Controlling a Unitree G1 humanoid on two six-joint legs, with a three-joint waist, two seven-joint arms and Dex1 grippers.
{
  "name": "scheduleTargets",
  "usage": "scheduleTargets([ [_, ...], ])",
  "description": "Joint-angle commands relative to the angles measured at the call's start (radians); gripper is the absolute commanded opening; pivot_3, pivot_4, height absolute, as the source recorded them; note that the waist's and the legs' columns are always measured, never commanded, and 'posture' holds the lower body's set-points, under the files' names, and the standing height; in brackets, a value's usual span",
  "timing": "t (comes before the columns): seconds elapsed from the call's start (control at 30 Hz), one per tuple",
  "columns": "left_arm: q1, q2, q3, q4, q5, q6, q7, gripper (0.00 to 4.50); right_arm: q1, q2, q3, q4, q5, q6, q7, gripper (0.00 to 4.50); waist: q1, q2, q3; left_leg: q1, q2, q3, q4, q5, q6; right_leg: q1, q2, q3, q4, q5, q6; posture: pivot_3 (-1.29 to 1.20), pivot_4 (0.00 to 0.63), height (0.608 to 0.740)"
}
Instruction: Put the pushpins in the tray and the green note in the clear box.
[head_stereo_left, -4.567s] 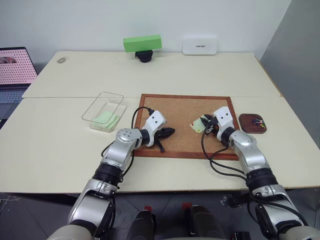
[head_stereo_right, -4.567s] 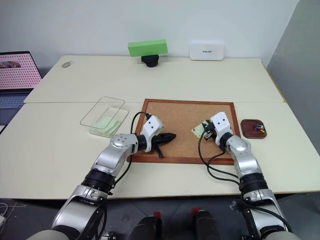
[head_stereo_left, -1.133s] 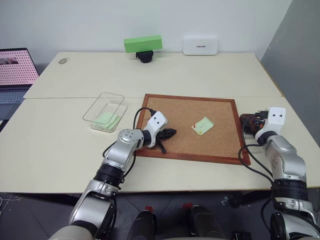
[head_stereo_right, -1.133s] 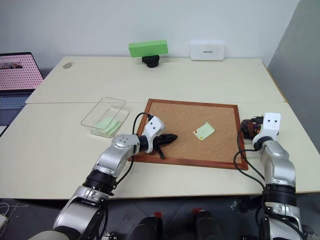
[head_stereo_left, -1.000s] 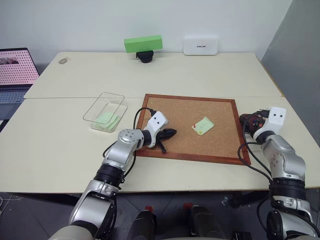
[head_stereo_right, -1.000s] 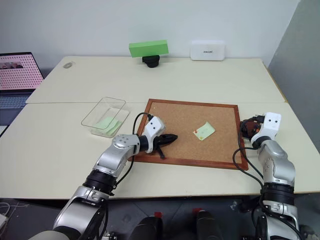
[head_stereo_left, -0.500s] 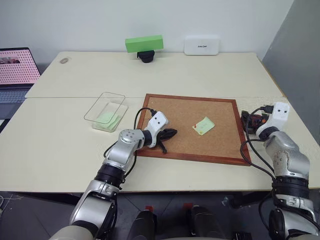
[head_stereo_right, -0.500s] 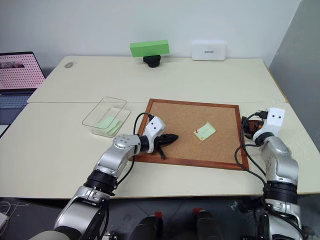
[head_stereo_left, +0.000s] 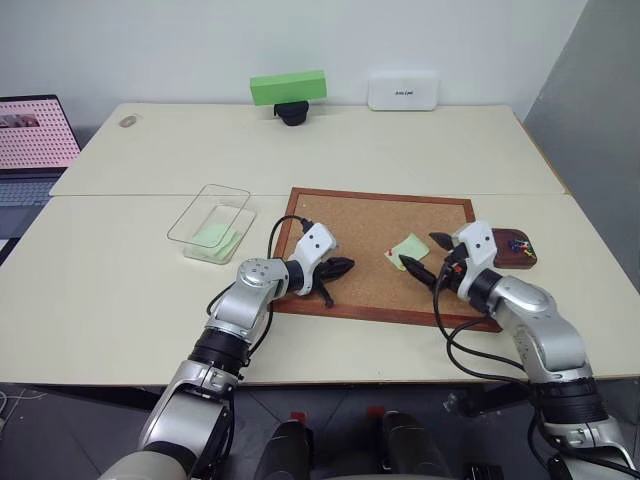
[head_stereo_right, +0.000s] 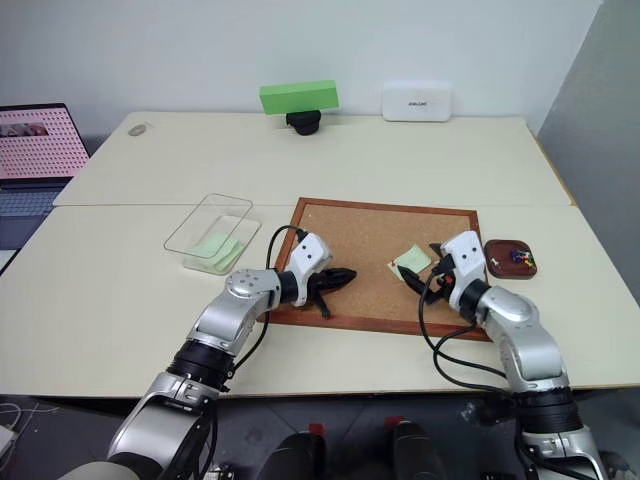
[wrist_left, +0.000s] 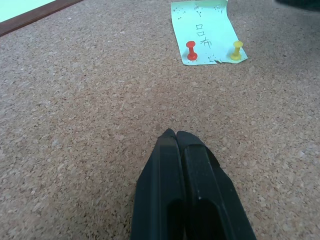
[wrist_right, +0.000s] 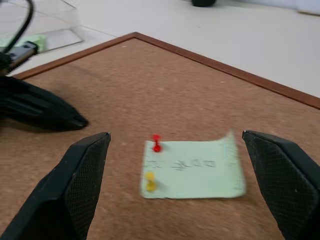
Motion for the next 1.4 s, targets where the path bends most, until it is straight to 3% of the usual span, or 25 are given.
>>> scheduleTargets([
  [0.03,0.032,0.013,-0.025,-0.007,0.015,0.029,-0.013,0.0,-0.013,0.019,0.014,0.025,-0.01,-0.031,0.018,4.49,0.0,0.0,0.0,0.0,0.0,0.0,0.0,0.0,0.0,0.0,0.0,0.0,0.0,0.0,0.0,0.0,0.15,0.74],
  [0.17,0.035,0.016,-0.024,-0.015,0.014,0.035,-0.009,0.0,-0.031,0.048,0.042,0.118,-0.032,-0.041,0.015,4.49,-0.001,0.0,0.0,0.0,0.0,0.0,0.0,0.0,0.0,0.0,0.0,0.0,0.0,0.0,0.0,0.0,0.15,0.74],
  [0.27,0.034,0.017,-0.022,-0.016,0.015,0.038,-0.006,0.0,-0.047,0.061,0.048,0.162,-0.052,-0.072,0.021,4.0,-0.001,0.0,0.0,0.0,0.0,0.0,0.0,0.0,0.0,0.0,0.0,0.0,0.0,0.0,0.0,0.0,0.15,0.74],
  [0.9,0.032,0.012,-0.022,-0.016,0.012,0.05,-0.002,0.0,-0.064,0.082,0.04,0.182,-0.065,-0.089,0.03,0.14,-0.002,0.0,0.0,0.001,0.0,0.0,0.0,0.0,0.0,0.0,0.0,0.0,0.001,0.0,0.0,0.0,0.15,0.74],
  [1.4,0.048,0.017,-0.037,-0.015,0.018,0.087,-0.01,0.0,-0.06,0.092,-0.043,-0.043,-0.001,-0.073,-0.022,0.05,-0.002,0.0,0.0,0.0,0.0,0.0,0.0,0.0,0.0,0.0,0.0,0.0,0.001,0.0,0.0,0.0,0.15,0.74],
])
